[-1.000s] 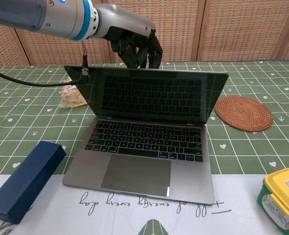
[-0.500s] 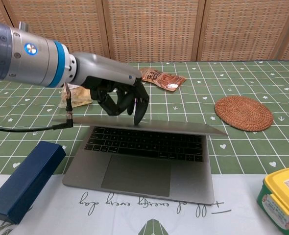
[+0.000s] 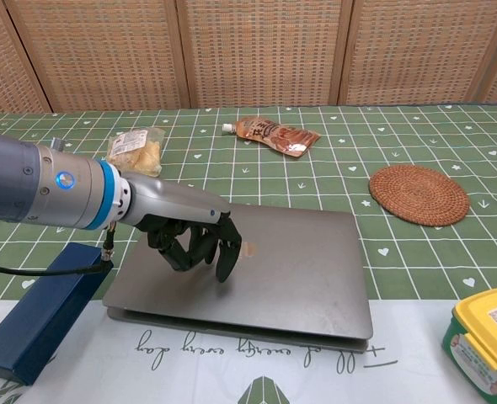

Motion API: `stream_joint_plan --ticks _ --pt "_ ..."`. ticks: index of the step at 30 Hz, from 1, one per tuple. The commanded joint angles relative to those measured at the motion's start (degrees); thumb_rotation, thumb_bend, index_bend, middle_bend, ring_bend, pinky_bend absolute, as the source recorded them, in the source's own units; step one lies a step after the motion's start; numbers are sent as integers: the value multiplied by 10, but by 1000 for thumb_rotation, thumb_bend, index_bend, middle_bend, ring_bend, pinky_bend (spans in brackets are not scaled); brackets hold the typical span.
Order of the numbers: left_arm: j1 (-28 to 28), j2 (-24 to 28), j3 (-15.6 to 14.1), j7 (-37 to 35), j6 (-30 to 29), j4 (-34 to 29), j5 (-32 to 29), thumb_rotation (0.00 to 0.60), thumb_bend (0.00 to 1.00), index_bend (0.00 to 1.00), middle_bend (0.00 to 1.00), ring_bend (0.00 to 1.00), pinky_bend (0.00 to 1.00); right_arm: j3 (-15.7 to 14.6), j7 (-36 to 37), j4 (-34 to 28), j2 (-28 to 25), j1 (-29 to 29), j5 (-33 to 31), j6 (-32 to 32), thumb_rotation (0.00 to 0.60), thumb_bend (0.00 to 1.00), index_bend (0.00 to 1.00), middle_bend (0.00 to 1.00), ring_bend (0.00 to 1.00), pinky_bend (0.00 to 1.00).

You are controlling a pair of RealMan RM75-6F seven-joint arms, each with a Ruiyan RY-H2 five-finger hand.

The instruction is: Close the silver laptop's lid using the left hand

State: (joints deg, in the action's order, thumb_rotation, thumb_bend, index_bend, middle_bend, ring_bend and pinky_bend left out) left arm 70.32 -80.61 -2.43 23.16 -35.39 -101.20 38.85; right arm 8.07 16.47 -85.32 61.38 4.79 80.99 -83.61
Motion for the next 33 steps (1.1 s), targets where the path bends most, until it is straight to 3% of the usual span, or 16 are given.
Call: stream_joint_plan --ticks 1,6,10,13,15,17,20,27,33 --pt "-2 -12 -8 -2 1 12 4 600 1000 427 323 293 293 0 0 0 0 0 -1 1 600 97 0 0 0 0" --pt "-8 -18 -8 -13 -4 19 9 600 1000 426 322 292 292 1 -2 0 0 0 -1 0 600 97 0 0 0 0" --pt "-25 1 10 -39 -30 -2 28 600 993 403 297 270 275 1 -2 0 0 -1 1 -3 600 97 0 0 0 0" --pt "-48 29 21 -58 -64 -30 61 600 822 316 191 180 192 0 -2 -1 1 -2 3 -6 600 96 0 0 0 0" --pt "-71 51 23 -65 -103 -55 90 600 606 217 61 67 74 -1 -4 -1 2 -2 6 -8 600 96 0 0 0 0" --pt "-95 67 19 -64 -147 -75 116 600 463 128 2 7 10 -2 -6 -2 2 -2 9 -8 600 97 0 0 0 0" --pt "-146 81 -4 -43 -242 -94 167 600 347 38 0 0 0 -5 -11 -3 4 -1 14 -8 600 97 0 0 0 0" --pt "-285 47 -74 31 -459 -48 274 600 285 0 0 0 0 -14 -33 -6 16 8 24 8 600 96 0 0 0 0" --pt "-399 14 -101 11 -568 37 323 600 284 0 0 0 0 -25 -59 -7 29 15 39 15 600 96 0 0 0 0"
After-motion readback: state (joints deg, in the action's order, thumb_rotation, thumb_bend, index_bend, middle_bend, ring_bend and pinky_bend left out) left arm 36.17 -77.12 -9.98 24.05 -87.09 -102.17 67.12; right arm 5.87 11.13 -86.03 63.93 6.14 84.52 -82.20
